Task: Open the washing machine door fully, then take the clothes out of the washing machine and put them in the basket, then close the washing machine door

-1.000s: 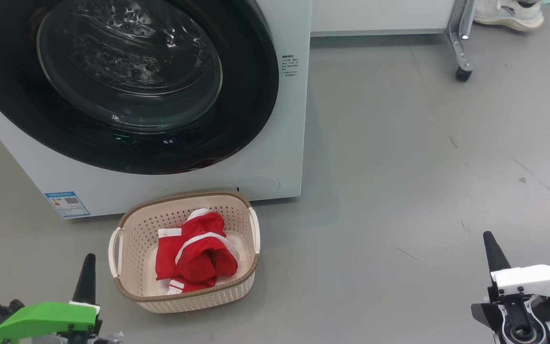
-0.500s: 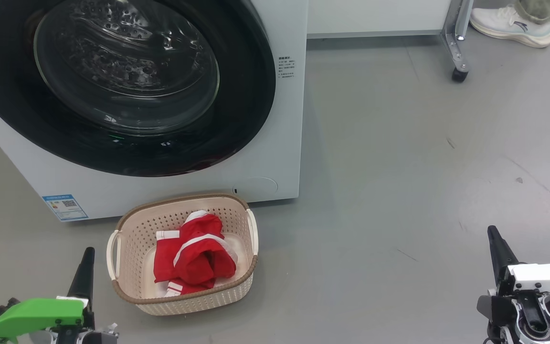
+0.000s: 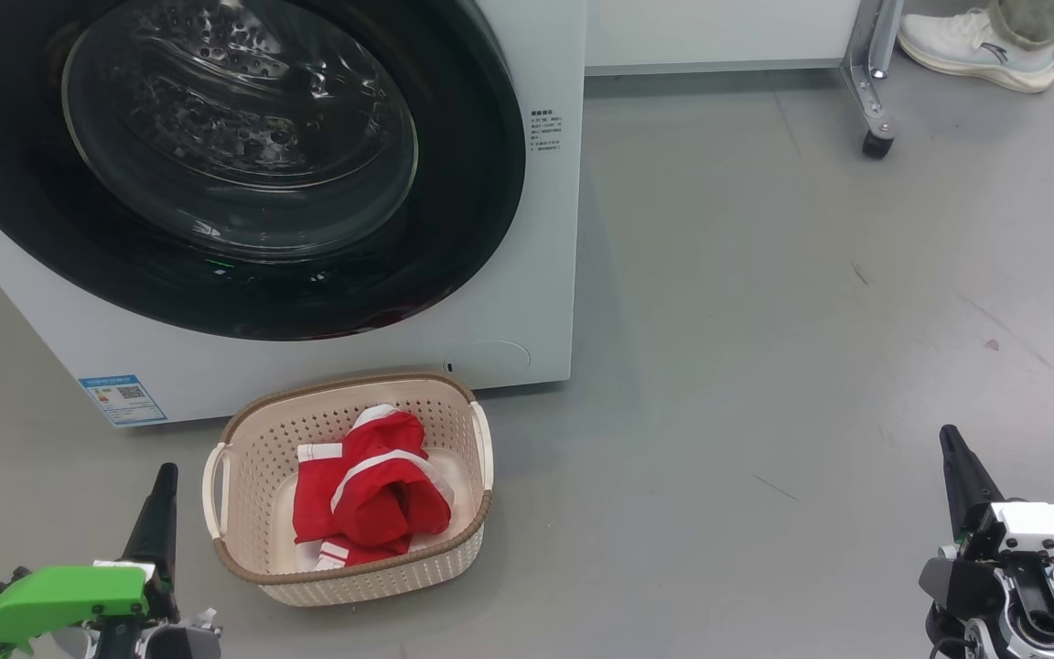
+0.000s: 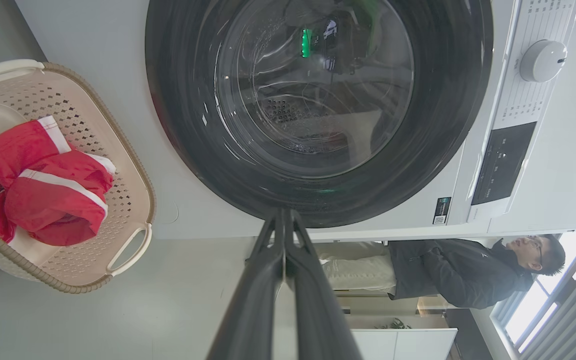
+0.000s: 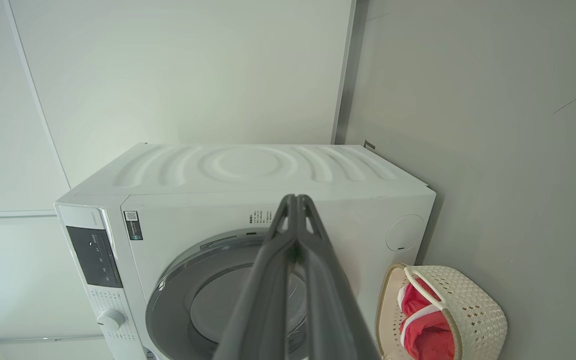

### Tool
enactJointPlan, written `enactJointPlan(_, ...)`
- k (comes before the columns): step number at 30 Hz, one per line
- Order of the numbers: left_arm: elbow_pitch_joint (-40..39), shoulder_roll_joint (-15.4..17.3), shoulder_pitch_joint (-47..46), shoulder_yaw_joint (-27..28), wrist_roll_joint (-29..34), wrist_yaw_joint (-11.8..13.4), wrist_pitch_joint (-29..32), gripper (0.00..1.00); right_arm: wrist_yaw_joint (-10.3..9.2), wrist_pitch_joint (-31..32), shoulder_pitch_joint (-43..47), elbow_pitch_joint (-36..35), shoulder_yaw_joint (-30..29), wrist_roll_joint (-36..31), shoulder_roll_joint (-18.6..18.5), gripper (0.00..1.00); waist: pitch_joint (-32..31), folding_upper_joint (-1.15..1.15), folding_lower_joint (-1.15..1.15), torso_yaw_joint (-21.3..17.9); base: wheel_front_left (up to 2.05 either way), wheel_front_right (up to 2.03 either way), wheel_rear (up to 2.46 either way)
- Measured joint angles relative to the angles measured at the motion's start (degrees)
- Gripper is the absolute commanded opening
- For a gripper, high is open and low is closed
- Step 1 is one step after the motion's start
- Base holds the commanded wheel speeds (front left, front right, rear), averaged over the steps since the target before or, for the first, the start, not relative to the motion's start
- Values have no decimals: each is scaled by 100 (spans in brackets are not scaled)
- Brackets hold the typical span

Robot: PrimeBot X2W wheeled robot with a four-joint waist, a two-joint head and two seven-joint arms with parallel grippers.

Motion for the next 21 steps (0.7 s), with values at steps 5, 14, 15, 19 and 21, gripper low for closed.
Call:
enactJointPlan(5,-3,1,0,0,0,1,0,0,0,0,0,-2,0,9,0,0,0,0,0,0,0,0,0)
enactJointPlan(14,-9,1,0,-1,0,0,-1,0,0,0,-1,-7,0,9,0,0,1,0,0,0,0,0,0)
enactJointPlan(15,-10,1,0,-1,0,0,-1,0,0,0,-1,-8,0,10,0,0,1,0,0,0,0,0,0)
enactJointPlan(19,-13,1,-1,-1,-1,0,-1,0,0,0,-1,-10,1,10,0,0,1,0,0,0,0,0,0)
enactJointPlan(21,-15,1,-1,-1,-1,0,-1,0,0,0,-1,-13,1,10,0,0,1,0,0,0,0,0,0)
